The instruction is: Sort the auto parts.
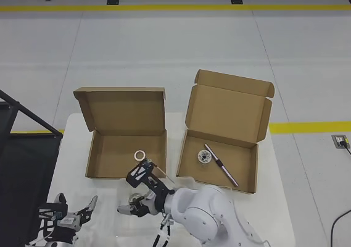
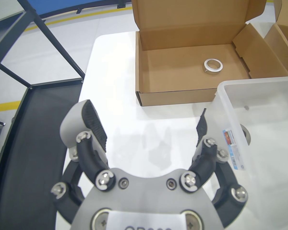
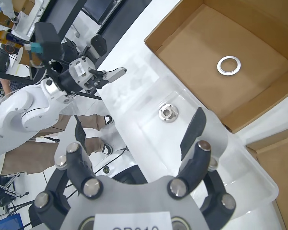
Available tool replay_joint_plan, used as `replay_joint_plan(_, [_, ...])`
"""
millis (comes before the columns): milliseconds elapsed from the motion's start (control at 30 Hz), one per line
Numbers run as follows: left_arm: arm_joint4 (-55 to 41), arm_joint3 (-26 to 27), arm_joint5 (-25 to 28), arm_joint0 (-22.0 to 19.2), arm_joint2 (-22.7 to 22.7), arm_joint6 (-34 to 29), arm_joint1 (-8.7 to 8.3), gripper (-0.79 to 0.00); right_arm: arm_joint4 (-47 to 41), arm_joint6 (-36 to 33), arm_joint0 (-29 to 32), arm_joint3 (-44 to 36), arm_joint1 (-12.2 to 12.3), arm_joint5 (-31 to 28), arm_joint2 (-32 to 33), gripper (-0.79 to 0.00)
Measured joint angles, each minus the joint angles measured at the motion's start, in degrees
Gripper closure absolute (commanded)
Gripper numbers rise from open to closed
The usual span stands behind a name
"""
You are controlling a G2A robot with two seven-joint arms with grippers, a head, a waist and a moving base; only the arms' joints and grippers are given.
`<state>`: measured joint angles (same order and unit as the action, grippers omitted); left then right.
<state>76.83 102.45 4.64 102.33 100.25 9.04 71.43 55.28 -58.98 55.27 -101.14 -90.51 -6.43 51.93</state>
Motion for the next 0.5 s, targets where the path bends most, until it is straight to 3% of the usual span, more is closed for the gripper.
replay_joint_plan(333, [0.1, 0.1, -0.1, 0.0, 0.0, -0.1, 0.02, -0.785, 2.6, 0.9, -1.0, 2.2, 0.0, -1.9, -1.9, -0.785])
replay_joint_plan(500, [0.0, 0.1, -0.1, 0.0, 0.0, -0.1, 0.02, -0.785, 9.2, -7.3, -9.0, 10.1, -1.7, -2.2, -10.5, -0.785])
